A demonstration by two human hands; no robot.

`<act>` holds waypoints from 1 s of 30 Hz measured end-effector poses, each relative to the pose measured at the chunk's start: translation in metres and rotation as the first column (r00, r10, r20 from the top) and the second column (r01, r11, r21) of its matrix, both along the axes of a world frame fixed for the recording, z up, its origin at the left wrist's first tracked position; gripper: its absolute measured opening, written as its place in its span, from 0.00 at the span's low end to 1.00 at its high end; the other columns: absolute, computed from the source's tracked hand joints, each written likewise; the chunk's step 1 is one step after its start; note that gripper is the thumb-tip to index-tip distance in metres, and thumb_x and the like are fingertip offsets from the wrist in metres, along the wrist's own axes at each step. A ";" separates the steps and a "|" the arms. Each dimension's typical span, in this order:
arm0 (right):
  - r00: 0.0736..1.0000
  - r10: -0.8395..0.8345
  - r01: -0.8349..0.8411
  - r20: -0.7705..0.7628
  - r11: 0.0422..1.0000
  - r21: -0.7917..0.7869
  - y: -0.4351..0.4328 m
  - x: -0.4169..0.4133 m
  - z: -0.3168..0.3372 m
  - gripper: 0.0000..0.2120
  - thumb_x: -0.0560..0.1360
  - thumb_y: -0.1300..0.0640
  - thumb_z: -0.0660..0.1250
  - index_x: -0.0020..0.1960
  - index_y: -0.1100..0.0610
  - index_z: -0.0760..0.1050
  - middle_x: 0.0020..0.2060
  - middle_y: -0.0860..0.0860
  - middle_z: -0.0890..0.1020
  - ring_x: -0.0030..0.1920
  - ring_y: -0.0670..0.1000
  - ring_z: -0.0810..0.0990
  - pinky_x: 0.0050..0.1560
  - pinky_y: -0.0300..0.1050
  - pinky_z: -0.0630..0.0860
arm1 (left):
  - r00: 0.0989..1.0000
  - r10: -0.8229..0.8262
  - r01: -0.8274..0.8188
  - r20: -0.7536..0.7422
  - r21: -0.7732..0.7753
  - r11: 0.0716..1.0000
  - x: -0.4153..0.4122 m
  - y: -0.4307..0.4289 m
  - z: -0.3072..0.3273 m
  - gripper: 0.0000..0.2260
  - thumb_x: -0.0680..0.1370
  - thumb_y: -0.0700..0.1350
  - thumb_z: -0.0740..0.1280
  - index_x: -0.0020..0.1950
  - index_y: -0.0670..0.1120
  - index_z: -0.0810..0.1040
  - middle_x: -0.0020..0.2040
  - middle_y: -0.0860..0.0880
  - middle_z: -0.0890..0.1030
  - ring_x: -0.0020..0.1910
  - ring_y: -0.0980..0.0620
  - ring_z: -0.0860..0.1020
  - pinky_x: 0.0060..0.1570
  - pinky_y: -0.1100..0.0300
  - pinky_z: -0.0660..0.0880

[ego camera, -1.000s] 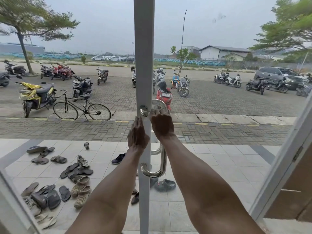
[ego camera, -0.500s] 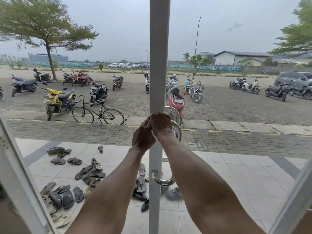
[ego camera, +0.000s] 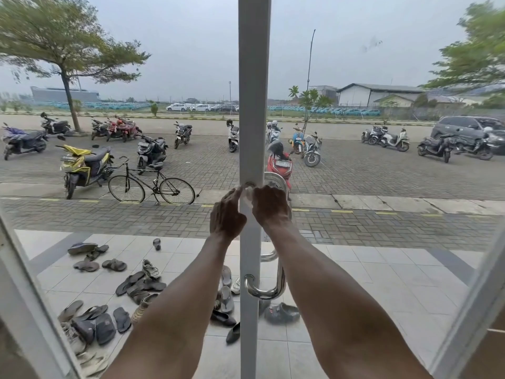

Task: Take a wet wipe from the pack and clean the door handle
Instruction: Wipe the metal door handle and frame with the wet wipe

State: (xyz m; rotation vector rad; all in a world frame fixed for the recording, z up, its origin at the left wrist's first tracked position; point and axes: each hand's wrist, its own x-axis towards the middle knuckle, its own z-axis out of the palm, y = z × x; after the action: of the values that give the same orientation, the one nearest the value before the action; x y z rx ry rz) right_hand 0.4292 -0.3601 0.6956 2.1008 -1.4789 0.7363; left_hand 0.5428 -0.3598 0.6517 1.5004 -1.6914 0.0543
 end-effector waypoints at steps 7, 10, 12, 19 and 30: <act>0.990 -0.074 0.083 -0.120 0.994 0.068 -0.021 0.045 0.014 0.10 0.78 0.62 0.62 0.50 0.57 0.82 0.44 0.54 0.85 0.45 0.55 0.84 0.43 0.47 0.80 | 0.998 0.035 -0.033 0.054 -0.030 0.999 0.013 0.010 -0.013 0.32 0.64 0.30 0.59 0.68 0.45 0.73 0.66 0.46 0.77 0.64 0.43 0.75 0.60 0.50 0.72; 0.986 -0.104 0.112 -0.128 0.992 0.058 -0.033 0.053 0.017 0.11 0.78 0.62 0.61 0.52 0.55 0.81 0.45 0.52 0.85 0.47 0.53 0.84 0.41 0.44 0.78 | 0.991 0.009 -0.008 0.131 -0.010 1.000 0.022 0.008 -0.014 0.32 0.63 0.31 0.59 0.67 0.47 0.73 0.65 0.47 0.78 0.62 0.43 0.76 0.56 0.52 0.72; 0.986 -0.087 0.095 -0.144 0.994 0.049 -0.037 0.054 0.016 0.11 0.78 0.62 0.61 0.53 0.55 0.81 0.46 0.51 0.85 0.48 0.53 0.84 0.41 0.43 0.77 | 0.993 0.027 -0.030 0.119 0.020 0.999 0.027 0.006 -0.013 0.35 0.64 0.30 0.58 0.71 0.47 0.70 0.70 0.47 0.74 0.68 0.46 0.72 0.63 0.51 0.71; 0.992 -0.028 0.032 -0.127 0.999 0.032 -0.023 0.031 0.011 0.09 0.78 0.61 0.61 0.51 0.56 0.80 0.44 0.53 0.85 0.46 0.56 0.84 0.42 0.45 0.76 | 0.996 0.087 -0.087 0.003 -0.025 0.996 0.008 0.002 -0.009 0.34 0.66 0.30 0.59 0.73 0.43 0.67 0.71 0.44 0.72 0.72 0.47 0.68 0.69 0.48 0.67; 0.980 -0.110 0.109 -0.164 0.994 -0.011 -0.006 0.010 0.002 0.10 0.77 0.63 0.61 0.52 0.56 0.80 0.43 0.53 0.85 0.46 0.55 0.84 0.40 0.44 0.75 | 0.992 0.078 -0.096 -0.100 -0.198 0.975 -0.024 0.011 -0.001 0.24 0.70 0.49 0.51 0.57 0.48 0.81 0.51 0.47 0.85 0.49 0.43 0.82 0.41 0.54 0.76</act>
State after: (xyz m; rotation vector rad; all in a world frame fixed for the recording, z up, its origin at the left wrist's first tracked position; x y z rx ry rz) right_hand 0.4395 -0.3666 0.6973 2.0079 -1.4883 0.5105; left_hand 0.5190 -0.3487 0.6508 1.4017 -1.4992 0.1962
